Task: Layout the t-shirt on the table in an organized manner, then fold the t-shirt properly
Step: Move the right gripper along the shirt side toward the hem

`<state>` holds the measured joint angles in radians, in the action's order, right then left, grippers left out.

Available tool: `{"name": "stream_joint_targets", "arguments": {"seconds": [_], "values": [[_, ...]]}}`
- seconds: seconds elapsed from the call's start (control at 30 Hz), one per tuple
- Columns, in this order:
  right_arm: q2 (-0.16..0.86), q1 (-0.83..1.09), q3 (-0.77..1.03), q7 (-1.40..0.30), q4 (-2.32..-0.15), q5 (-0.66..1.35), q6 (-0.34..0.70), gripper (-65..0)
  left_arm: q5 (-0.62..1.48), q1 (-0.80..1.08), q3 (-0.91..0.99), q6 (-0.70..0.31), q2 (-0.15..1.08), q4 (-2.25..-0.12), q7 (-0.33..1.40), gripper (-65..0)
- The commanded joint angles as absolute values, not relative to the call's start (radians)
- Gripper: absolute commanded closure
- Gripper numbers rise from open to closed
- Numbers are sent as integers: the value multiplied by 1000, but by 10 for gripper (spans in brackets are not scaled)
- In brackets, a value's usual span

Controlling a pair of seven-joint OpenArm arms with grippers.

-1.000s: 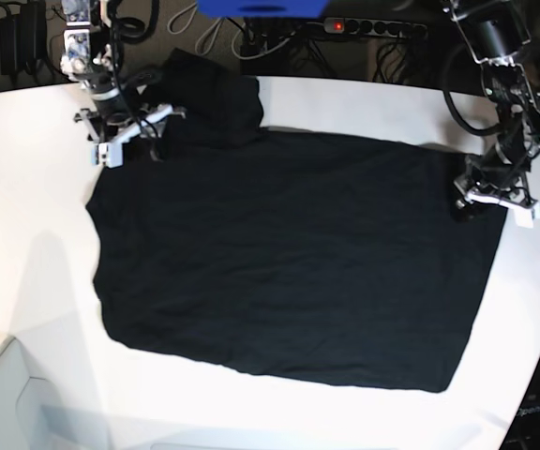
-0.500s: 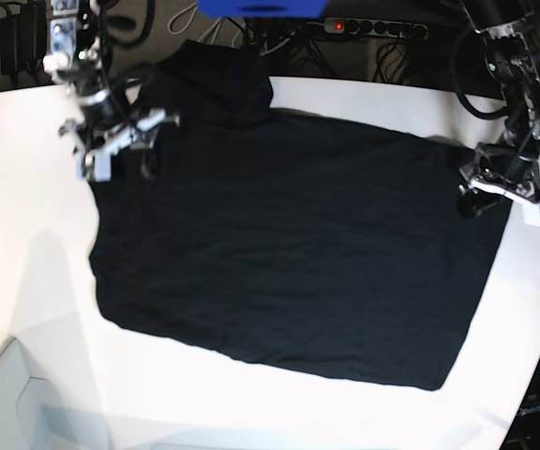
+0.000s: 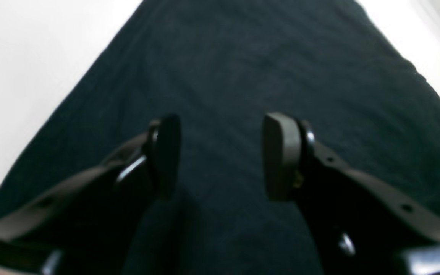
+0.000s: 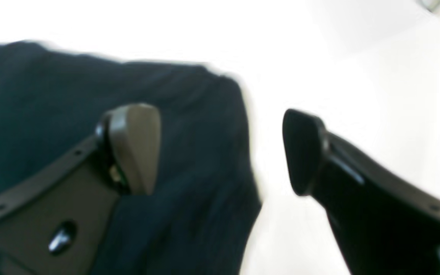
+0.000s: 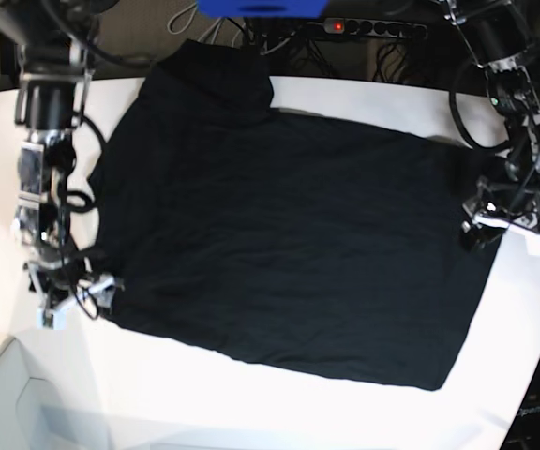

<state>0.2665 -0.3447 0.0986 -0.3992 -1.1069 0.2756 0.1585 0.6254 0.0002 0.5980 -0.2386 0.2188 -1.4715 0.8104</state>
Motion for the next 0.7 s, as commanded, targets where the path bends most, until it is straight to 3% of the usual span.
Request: {"name": "stream_joint_targets", "arguments": {"seconds": [0.0,0.3,0.53,0.6,0.67], "values": [[291,-414,84,-357,-1056,278,157,-524,642,-16,601,-248,237,-1491,786,-331],[348,-599,-173,16,-530,277,157,-527,642,24,602,-248,237,-1484,785,-331],[309,-601,-193,134,-438,277,157,-517,642,24,602,-248,229,-1484,785,-331],[303,-601,-193,151,-438,277,157,-461,642,24,602,-248,229,-1483,785,-331],[288,-605,-193,163,-438,277,157,-356,642,24,602,-248,229,-1483,785,-331]]}}
